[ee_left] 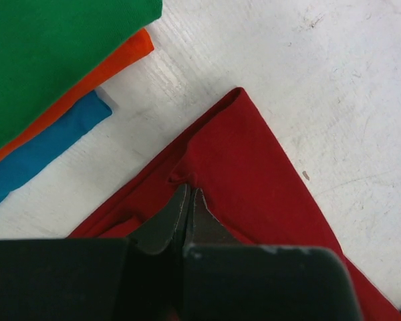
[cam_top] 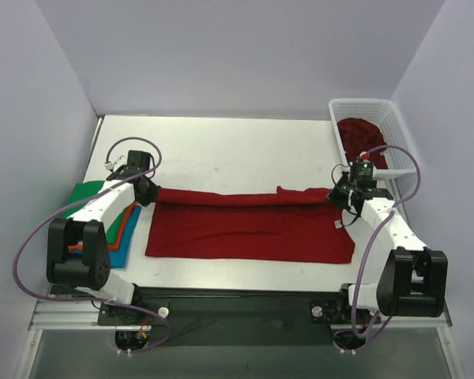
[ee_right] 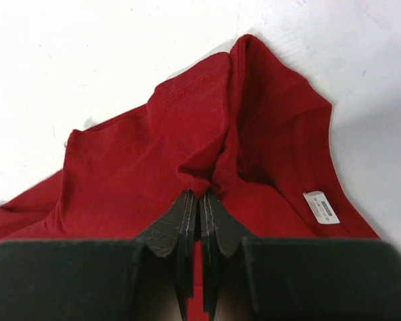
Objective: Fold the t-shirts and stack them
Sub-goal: Fold the other side of the tshirt into a rectangle
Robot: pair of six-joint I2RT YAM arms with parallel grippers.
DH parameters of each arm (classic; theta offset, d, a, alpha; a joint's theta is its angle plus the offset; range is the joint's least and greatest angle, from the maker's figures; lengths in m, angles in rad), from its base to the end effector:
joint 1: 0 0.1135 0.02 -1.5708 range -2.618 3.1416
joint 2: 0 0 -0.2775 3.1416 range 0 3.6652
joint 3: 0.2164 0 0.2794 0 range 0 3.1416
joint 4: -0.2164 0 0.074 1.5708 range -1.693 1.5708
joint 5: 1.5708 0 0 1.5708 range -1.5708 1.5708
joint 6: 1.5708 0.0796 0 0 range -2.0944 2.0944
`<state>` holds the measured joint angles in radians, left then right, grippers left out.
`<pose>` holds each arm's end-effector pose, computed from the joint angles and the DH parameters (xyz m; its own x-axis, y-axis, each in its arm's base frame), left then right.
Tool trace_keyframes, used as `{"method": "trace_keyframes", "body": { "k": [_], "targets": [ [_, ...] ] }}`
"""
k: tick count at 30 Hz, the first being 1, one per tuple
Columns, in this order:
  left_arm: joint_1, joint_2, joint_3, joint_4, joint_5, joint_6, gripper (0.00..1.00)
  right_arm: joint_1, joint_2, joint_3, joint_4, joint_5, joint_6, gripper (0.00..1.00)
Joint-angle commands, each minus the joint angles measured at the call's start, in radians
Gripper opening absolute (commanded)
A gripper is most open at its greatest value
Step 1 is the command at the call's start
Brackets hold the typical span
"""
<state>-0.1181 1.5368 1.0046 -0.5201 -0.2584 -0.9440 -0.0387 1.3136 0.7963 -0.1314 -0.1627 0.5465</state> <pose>0.3509 -0.0212 0.1729 -0.4963 -0.7296 -0.4704 -0.7055 0.6548 -0.2712 0.3381 -0.0002 0.2069 -0.5629 0.5350 -0.6299 0.2362 0.8345 0.4977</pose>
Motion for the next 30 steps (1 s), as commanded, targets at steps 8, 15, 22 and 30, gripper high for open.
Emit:
{"method": "trace_keyframes", "body": {
  "k": [8,15,22,30],
  "targets": [
    [0.008,-0.121,-0.055,0.058,0.008,-0.004,0.0,-0.006,-0.097,-0.062,-0.028,0.043,0.01,0.0],
    [0.017,-0.165,-0.109,0.063,0.011,-0.001,0.0,-0.006,-0.132,-0.112,-0.03,0.057,0.012,0.0],
    [0.023,-0.204,-0.175,0.089,0.031,0.01,0.0,-0.006,-0.166,-0.164,-0.031,0.065,0.012,0.0],
    [0.029,-0.225,-0.238,0.131,0.09,0.014,0.1,-0.007,-0.183,-0.193,-0.033,0.049,0.012,0.18]
  ]
}}
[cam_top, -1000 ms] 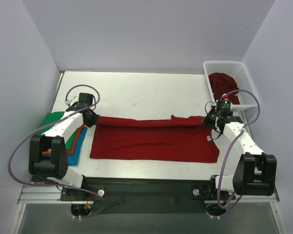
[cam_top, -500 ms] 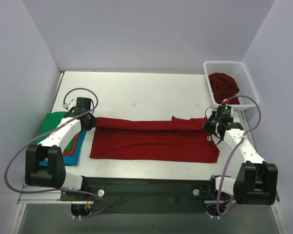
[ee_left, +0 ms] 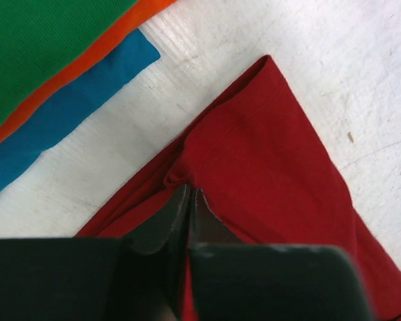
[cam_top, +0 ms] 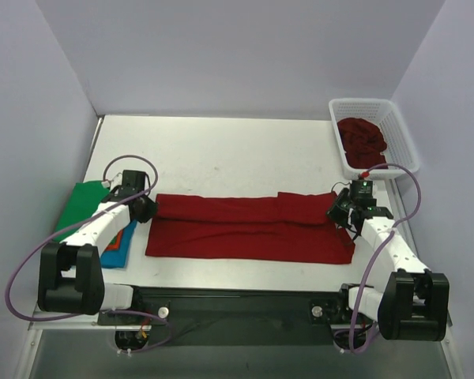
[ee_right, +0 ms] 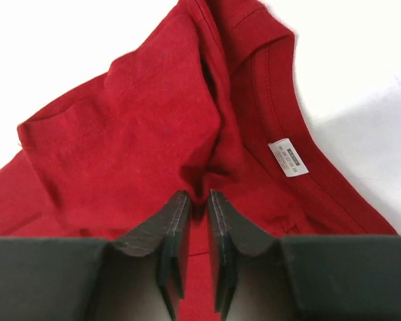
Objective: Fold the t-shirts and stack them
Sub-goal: Fold the other side of the tshirt into a rectangle
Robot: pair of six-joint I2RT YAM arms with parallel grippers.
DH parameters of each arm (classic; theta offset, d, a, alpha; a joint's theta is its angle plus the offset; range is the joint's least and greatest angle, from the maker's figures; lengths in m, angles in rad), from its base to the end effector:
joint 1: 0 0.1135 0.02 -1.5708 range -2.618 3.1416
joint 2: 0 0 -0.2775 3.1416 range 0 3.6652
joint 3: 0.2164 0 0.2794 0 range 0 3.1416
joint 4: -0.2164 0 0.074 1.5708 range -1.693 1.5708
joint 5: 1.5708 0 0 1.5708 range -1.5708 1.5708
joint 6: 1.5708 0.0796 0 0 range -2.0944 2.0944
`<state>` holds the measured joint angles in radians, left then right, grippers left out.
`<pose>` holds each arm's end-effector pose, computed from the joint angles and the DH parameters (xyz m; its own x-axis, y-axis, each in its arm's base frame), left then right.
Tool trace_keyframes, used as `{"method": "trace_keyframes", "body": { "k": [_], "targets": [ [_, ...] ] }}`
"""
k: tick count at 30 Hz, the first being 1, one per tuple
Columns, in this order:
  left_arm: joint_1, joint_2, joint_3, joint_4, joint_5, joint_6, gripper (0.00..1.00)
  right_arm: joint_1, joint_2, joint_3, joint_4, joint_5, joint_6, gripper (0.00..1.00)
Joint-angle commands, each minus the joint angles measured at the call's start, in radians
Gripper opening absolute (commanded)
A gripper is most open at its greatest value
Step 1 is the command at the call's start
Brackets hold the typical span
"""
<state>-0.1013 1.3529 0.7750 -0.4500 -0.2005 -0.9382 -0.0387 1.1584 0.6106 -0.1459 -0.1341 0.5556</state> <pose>0.2999 -0.0146 0.1555 -0.5010 -0.7435 -0.4430 -0.6889 0.6524 -0.3158 0.2907 -0.0006 0.1791 -0.5768 0.5455 -0.6081 0.2823 0.8317 0.4782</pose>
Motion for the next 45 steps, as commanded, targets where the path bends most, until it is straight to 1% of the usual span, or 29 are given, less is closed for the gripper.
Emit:
{"method": "trace_keyframes", "body": {
  "k": [1,2,3,4,5,6,8,9,10,11,12,13,16,23,28,31,42,45],
  "targets": [
    [0.014,-0.047,-0.014,0.062,0.039,0.013,0.21,-0.007,-0.031,-0.008,-0.023,0.019,0.001,0.24],
    [0.014,-0.055,-0.016,0.071,0.045,0.019,0.39,-0.007,-0.042,-0.005,-0.029,0.014,-0.002,0.35],
    [0.015,-0.073,-0.017,0.073,0.049,0.025,0.48,-0.007,-0.048,0.0,-0.043,0.011,-0.009,0.39],
    [0.015,-0.084,-0.016,0.074,0.052,0.03,0.54,-0.004,-0.055,0.005,-0.05,0.011,-0.014,0.42],
    [0.017,-0.106,-0.013,0.077,0.055,0.035,0.58,-0.001,-0.068,0.009,-0.06,0.01,-0.017,0.45],
    [0.017,-0.116,-0.011,0.077,0.061,0.048,0.59,0.005,-0.074,0.024,-0.075,0.01,-0.017,0.46],
    [0.017,-0.135,0.006,0.071,0.062,0.059,0.59,0.032,-0.078,0.044,-0.08,0.019,-0.019,0.48],
    [0.017,-0.135,0.013,0.074,0.081,0.077,0.59,0.089,-0.071,0.076,-0.083,0.055,-0.02,0.48],
    [0.015,-0.135,0.02,0.074,0.088,0.085,0.59,0.12,-0.059,0.107,-0.087,0.079,-0.022,0.49],
    [0.017,-0.127,0.03,0.063,0.093,0.088,0.59,0.15,-0.011,0.136,-0.096,0.102,-0.025,0.49],
    [0.017,-0.124,0.039,0.065,0.108,0.104,0.59,0.207,0.018,0.167,-0.113,0.131,-0.026,0.49],
    [0.015,-0.121,0.043,0.073,0.124,0.11,0.58,0.224,0.05,0.232,-0.121,0.161,-0.026,0.49],
    [0.011,-0.113,0.044,0.076,0.147,0.122,0.57,0.301,0.209,0.342,-0.119,0.212,-0.026,0.48],
    [-0.008,-0.132,0.012,0.088,0.174,0.122,0.56,0.433,0.472,0.556,-0.153,0.316,-0.028,0.46],
    [-0.021,-0.149,-0.003,0.086,0.176,0.122,0.56,0.477,0.601,0.643,-0.164,0.379,-0.02,0.45],
    [-0.028,-0.155,-0.008,0.08,0.179,0.125,0.55,0.485,0.641,0.67,-0.167,0.392,-0.008,0.44],
    [-0.029,-0.156,-0.028,0.086,0.174,0.127,0.55,0.522,0.716,0.684,-0.172,0.404,0.021,0.38],
    [-0.028,-0.15,-0.04,0.094,0.173,0.124,0.55,0.527,0.712,0.672,-0.172,0.412,0.03,0.3]
  ]
}}
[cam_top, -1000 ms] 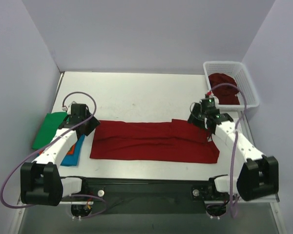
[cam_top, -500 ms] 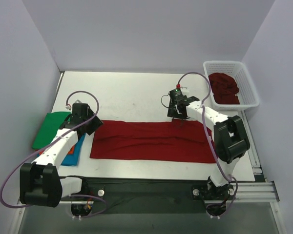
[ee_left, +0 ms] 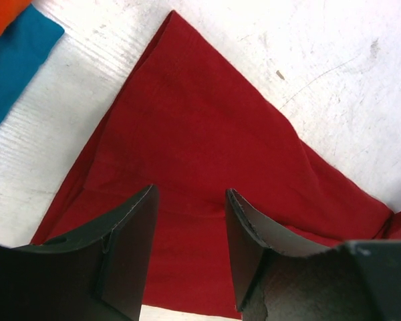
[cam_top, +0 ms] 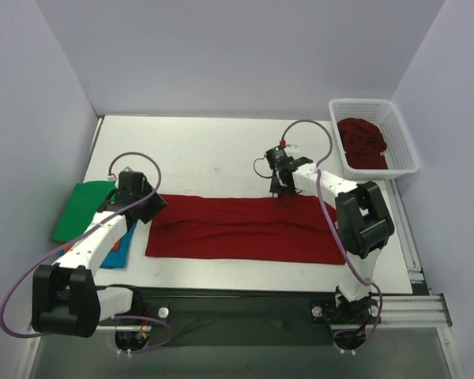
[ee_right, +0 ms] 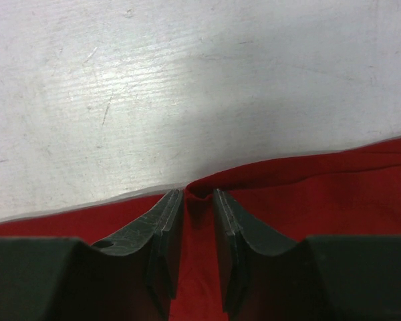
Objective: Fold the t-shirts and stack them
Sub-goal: Fold the other side of the tshirt into a rectangle
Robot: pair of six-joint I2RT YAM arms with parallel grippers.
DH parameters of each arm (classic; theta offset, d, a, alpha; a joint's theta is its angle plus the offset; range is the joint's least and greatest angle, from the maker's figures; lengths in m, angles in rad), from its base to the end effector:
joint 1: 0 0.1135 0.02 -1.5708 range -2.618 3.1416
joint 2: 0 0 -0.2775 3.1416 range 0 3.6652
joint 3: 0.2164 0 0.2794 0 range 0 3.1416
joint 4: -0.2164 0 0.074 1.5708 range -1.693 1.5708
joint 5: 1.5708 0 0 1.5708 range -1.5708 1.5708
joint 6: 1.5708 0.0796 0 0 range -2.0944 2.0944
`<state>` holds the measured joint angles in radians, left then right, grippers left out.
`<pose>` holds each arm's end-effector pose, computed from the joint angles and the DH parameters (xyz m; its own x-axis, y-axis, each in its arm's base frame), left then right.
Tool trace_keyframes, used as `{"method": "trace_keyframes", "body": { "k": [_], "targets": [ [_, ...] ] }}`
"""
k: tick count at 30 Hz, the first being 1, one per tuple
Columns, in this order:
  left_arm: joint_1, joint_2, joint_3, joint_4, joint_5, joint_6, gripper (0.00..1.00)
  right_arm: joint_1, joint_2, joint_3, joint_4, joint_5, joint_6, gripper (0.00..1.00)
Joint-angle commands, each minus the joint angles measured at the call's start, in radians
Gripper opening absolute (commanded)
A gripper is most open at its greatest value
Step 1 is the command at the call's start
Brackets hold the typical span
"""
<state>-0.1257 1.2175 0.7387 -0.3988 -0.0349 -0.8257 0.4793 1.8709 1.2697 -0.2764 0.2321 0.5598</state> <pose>0.2900 -0.0338 0.1833 -0.5933 -0.6654 -0.4530 -0.4910 0.7451 -0.4515 0.4146 0.1949 0.1572 -0.7474 0.1940 -0.6354 0.0927 0.9775 0.1894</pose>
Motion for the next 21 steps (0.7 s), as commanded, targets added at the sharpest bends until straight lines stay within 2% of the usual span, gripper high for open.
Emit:
{"method": "trace_keyframes", "body": {
  "k": [1,4,7,10,21],
  "targets": [
    [-0.003,-0.013,-0.013,0.048,0.007,0.01,0.55,0.01,-0.009,0.008,-0.041,0.047,0.029,0.24],
    [-0.003,-0.003,-0.033,0.064,0.001,-0.003,0.54,0.01,-0.042,-0.015,-0.038,0.052,0.038,0.11],
    [-0.003,0.011,-0.055,0.087,0.0,-0.007,0.54,0.01,-0.088,-0.046,-0.037,0.055,0.045,0.03],
    [-0.003,0.037,-0.064,0.094,-0.006,-0.015,0.53,0.015,-0.139,-0.091,-0.027,0.05,0.057,0.0],
    [-0.003,0.06,-0.085,0.1,-0.068,-0.039,0.47,0.062,-0.332,-0.259,-0.023,0.078,0.118,0.0]
  ]
}}
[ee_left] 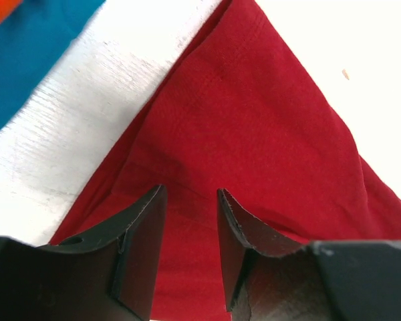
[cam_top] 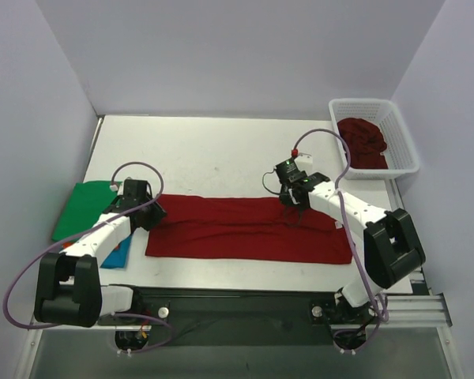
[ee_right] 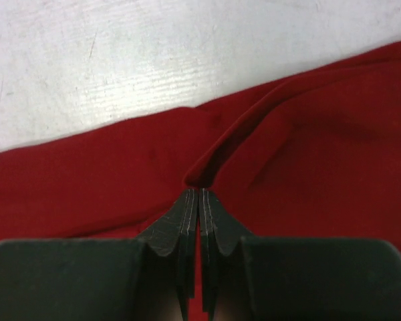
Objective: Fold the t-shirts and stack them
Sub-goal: Fold the other side of the tshirt into a rectangle
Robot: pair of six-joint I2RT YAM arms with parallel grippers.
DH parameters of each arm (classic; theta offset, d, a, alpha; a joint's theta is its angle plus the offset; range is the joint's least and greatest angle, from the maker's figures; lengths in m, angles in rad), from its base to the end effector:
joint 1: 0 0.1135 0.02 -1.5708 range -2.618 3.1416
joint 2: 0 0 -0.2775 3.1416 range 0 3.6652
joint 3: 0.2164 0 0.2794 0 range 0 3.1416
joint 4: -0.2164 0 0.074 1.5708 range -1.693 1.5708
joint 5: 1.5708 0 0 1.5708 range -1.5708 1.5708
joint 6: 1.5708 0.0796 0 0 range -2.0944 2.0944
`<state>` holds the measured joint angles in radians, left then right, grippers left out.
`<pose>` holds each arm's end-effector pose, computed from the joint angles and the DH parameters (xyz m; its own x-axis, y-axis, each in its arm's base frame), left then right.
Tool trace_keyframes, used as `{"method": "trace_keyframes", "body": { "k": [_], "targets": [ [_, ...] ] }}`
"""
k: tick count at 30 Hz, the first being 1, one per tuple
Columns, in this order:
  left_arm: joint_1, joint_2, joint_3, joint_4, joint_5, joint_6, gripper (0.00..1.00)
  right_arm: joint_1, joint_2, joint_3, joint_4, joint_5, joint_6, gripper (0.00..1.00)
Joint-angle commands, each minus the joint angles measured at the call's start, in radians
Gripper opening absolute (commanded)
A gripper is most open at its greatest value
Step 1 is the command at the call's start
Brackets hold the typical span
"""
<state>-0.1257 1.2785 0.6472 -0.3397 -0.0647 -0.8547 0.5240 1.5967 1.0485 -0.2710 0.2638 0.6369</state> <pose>0.2808 -0.0303 0.1400 -0.6047 -0.6824 -0.4108 -0.5594 0.7310 -0.3908 0.3518 0.1793 0.1897 -0.7041 0.2562 -0.6622 0.1118 0.9610 0.2529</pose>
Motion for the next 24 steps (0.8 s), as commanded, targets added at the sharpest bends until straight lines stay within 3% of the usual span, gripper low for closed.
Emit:
{"method": "trace_keyframes", "body": {
  "k": [1,17,24],
  "targets": [
    [-0.005,-0.004,0.008,0.035,-0.043,-0.01,0.46,0.024,-0.084,-0.048,-0.03,0.046,0.046,0.0],
    [-0.005,-0.007,0.016,0.031,-0.061,0.003,0.45,0.229,-0.354,-0.389,-0.007,0.163,0.277,0.01],
    [-0.006,-0.01,0.008,0.047,-0.046,0.006,0.45,0.258,-0.432,-0.518,0.07,0.167,0.334,0.08]
  ]
}}
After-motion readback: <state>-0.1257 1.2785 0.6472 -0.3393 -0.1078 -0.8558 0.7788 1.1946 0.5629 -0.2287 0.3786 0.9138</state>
